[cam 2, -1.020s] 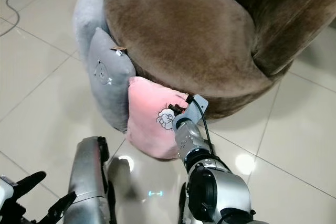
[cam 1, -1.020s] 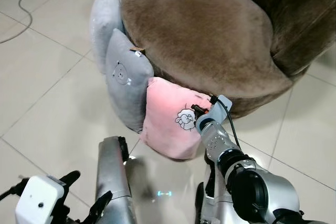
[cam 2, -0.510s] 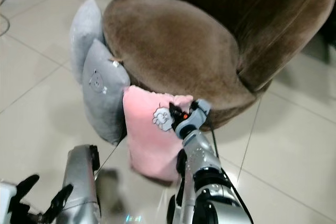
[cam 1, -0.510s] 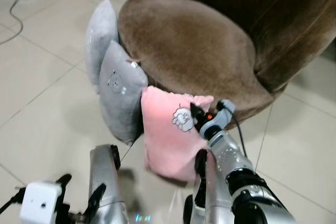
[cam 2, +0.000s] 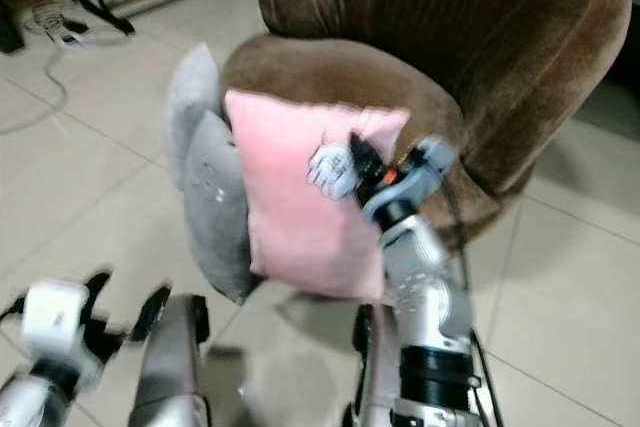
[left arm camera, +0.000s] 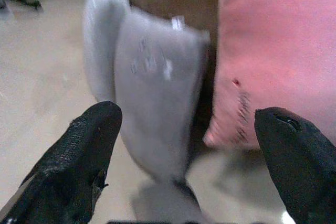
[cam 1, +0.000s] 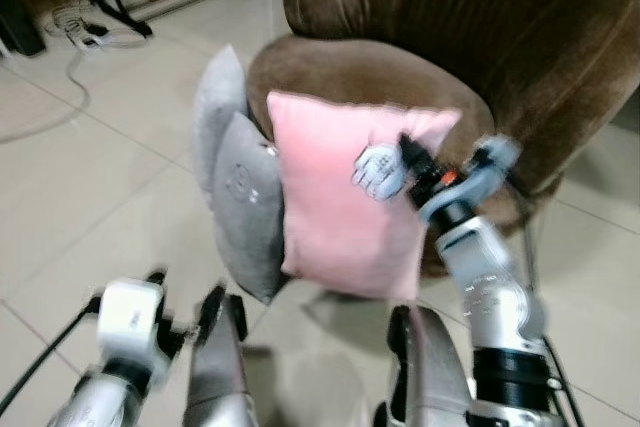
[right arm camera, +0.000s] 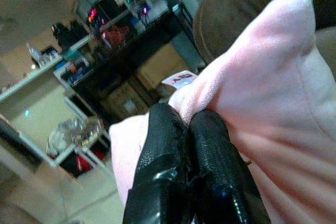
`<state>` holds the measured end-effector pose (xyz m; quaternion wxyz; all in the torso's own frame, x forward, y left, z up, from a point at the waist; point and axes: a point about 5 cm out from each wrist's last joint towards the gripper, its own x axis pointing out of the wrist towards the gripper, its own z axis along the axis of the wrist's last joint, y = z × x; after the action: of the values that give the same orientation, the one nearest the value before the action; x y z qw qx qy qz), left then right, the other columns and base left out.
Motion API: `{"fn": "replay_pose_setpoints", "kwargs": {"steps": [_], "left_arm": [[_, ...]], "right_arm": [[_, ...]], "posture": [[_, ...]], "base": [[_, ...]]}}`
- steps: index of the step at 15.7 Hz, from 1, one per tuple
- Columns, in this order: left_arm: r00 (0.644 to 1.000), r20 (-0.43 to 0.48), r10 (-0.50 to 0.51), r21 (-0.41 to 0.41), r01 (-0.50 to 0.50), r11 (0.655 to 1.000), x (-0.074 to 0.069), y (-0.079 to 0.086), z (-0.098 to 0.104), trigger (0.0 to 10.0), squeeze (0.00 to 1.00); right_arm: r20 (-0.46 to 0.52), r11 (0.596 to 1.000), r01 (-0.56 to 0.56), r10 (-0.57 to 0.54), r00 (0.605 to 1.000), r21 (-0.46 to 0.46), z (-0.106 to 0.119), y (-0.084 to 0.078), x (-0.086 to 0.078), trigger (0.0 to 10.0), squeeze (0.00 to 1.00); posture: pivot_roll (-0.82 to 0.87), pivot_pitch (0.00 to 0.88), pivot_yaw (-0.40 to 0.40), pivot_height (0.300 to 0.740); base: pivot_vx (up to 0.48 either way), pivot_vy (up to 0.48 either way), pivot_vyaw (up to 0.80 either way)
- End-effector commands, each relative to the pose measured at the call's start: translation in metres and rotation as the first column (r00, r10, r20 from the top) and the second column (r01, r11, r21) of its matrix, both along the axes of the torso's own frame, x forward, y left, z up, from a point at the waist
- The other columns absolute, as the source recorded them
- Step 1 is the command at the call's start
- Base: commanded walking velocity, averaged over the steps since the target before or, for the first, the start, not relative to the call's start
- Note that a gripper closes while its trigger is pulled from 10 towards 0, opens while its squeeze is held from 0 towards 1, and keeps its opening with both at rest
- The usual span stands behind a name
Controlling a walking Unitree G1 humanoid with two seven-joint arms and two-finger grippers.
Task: Move the pillow to the sofa from floor
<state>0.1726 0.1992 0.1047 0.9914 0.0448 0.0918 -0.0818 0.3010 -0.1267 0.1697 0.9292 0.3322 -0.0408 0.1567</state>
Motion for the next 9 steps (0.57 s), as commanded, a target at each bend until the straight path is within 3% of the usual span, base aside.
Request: {"fn": "replay_pose_setpoints", "kwargs": {"steps": [1, 2, 3, 5, 7, 9], "left_arm": [[1.0, 0.008, 0.014, 0.011, -0.014, 1.0, 0.002, 0.001, 0.0, 10.0, 0.0], [0.999, 0.032, 0.031, 0.013, -0.031, 0.999, 0.008, 0.002, 0.004, 10.0, 0.0], [0.994, 0.088, 0.057, 0.024, -0.059, 0.998, 0.018, 0.002, 0.02, 10.0, 0.0], [0.981, 0.193, 0.034, 0.097, -0.054, 0.994, 0.032, -0.008, 0.048, 10.0, 0.0], [0.974, 0.224, -0.045, 0.141, 0.013, 0.99, 0.04, -0.026, 0.054, 10.0, 0.0], [0.968, 0.246, -0.043, 0.129, 0.012, 0.992, 0.052, -0.033, 0.056, 10.0, 0.0]], "right_arm": [[0.057, 0.999, 0.026, -0.028, 0.998, 0.023, 0.019, -0.005, -0.004, 0.0, 0.0], [0.063, 0.998, 0.07, -0.07, 0.996, -0.003, 0.027, -0.006, -0.004, 0.0, 0.0], [0.057, 0.997, 0.072, -0.07, 0.996, -0.033, 0.036, -0.005, -0.006, 10.0, 0.0], [0.08, 0.98, 0.113, -0.101, 0.992, -0.166, 0.043, -0.004, -0.012, 10.0, 0.0], [0.067, 0.969, 0.129, -0.117, 0.991, -0.212, 0.035, -0.005, -0.02, 10.0, 0.0], [0.035, 0.948, 0.157, -0.154, 0.988, -0.278, 0.027, -0.008, -0.026, 10.0, 0.0]], "posture": [[0.1, 0.0, -0.014, 0.495], [0.09, 0.0, -0.013, 0.495], [0.09, 0.0, -0.025, 0.495], [0.07, 0.0, -0.022, 0.5], [0.05, 0.0, 0.0, 0.515], [0.03, 0.0, 0.015, 0.535]], "base": [[0.0, 0.0, 0.0], [0.0, 0.0, 0.0], [0.0, 0.0, 0.0], [0.0, 0.0, 0.0], [0.0, 0.0, 0.0], [0.0, 0.0, 0.0]]}}
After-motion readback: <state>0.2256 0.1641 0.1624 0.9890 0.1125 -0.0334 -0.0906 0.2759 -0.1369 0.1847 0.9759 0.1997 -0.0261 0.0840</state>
